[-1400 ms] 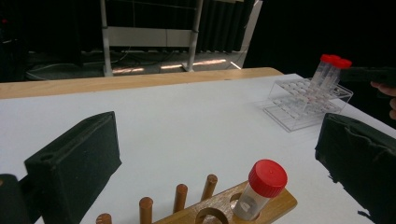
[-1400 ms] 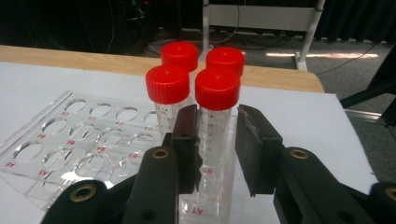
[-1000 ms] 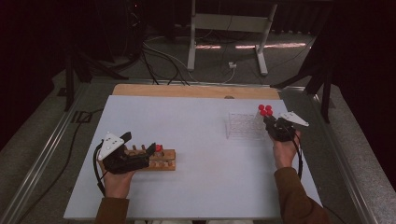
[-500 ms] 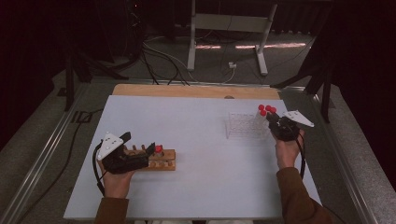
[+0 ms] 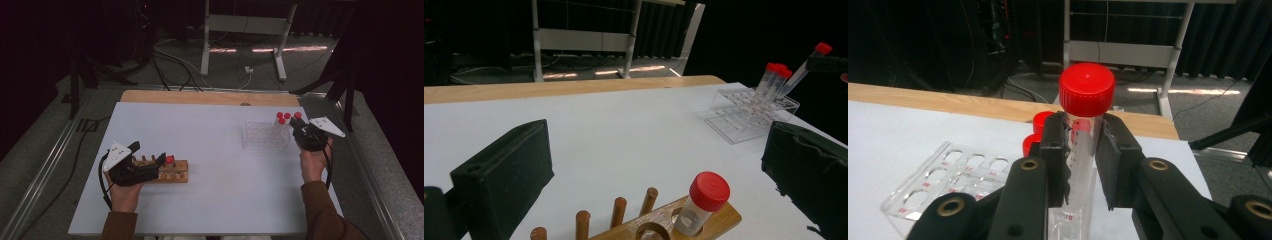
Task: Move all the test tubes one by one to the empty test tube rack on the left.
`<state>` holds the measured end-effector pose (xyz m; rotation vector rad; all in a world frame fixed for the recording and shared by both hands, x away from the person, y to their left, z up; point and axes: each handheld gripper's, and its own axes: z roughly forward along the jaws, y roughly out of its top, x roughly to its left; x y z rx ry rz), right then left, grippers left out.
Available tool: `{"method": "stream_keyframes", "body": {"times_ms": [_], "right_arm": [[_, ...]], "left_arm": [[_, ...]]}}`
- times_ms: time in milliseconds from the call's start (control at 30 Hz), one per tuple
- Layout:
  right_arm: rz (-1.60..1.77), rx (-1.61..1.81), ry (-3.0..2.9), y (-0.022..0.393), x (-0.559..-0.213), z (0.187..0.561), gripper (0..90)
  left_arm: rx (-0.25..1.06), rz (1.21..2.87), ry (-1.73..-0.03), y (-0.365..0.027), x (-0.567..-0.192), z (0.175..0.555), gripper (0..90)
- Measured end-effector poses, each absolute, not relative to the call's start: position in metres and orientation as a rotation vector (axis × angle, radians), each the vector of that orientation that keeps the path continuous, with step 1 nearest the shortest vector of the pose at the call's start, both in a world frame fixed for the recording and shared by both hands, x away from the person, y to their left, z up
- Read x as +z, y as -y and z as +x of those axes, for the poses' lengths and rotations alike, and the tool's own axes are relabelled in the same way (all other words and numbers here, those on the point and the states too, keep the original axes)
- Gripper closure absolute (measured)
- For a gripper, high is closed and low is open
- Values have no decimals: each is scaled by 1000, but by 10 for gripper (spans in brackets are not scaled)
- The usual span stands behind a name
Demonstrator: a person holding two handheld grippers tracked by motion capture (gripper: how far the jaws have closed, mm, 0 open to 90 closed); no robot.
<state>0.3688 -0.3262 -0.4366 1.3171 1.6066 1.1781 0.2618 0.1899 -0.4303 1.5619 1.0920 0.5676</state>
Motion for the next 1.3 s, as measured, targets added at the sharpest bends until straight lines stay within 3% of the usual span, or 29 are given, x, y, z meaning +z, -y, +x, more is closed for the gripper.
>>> {"method": "stream_keyframes", "body": {"times_ms": [533,1300], "right_arm": [[1246,1266,-1665,320,-422,340,745],[1132,1404,-1917,284,-429,321,744]], "left_arm": [[567,1559,-1090,-189,-430,261,7],[576,1572,-1058,-180,-418,258,11]]}}
